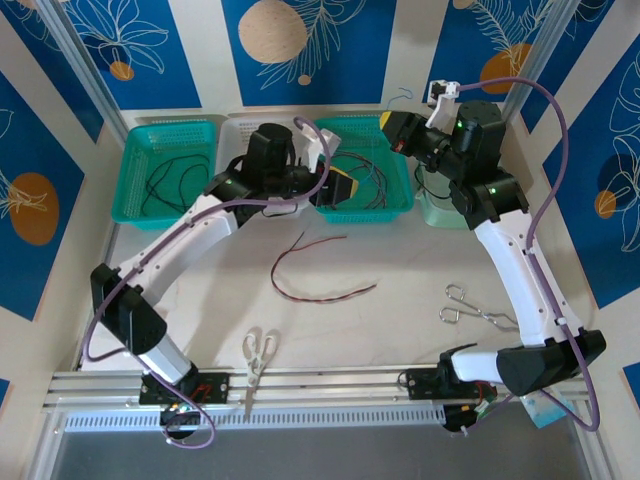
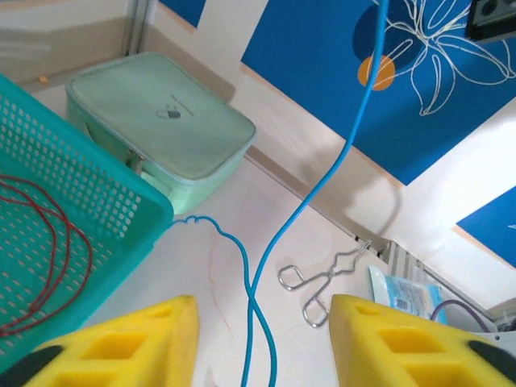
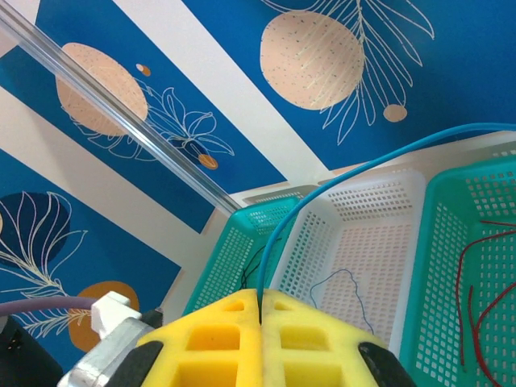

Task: Untangle the cables

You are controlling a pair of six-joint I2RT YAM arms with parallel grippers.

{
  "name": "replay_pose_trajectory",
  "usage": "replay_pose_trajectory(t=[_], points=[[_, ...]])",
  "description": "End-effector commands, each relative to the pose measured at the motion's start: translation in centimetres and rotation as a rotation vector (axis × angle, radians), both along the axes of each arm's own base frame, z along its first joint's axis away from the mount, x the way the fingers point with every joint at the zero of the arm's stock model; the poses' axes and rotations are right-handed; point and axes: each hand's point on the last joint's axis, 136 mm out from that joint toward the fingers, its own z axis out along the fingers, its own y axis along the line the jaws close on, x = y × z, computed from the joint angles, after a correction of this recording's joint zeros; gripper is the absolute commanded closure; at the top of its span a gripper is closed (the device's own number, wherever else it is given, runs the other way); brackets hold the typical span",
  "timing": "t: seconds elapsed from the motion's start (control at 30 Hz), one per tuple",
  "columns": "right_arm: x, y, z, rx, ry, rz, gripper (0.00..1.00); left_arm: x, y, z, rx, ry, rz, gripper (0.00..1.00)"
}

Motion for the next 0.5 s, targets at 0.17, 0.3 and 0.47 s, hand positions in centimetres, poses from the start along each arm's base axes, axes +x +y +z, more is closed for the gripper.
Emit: replay_pose_trajectory(t=[0.17,0.3,0.47], points=[[-0.6,0.2,1.0,-0.016,-0.028,0.01,1.0,-0.6,-0.3,-0.7,0.054,0.044,-0.015,0.72],[-0.5,0.0,1.0,-0.018,-0.03,0.006,1.0,-0.4,-0.3,-1.0,0.07,0.053,-0.01,0.85],[-0.7,-0.1,1.2,-0.021,-0.037,0.005,1.0,0.7,0.0,-1.0,0.067,0.051,0.055,0.98]])
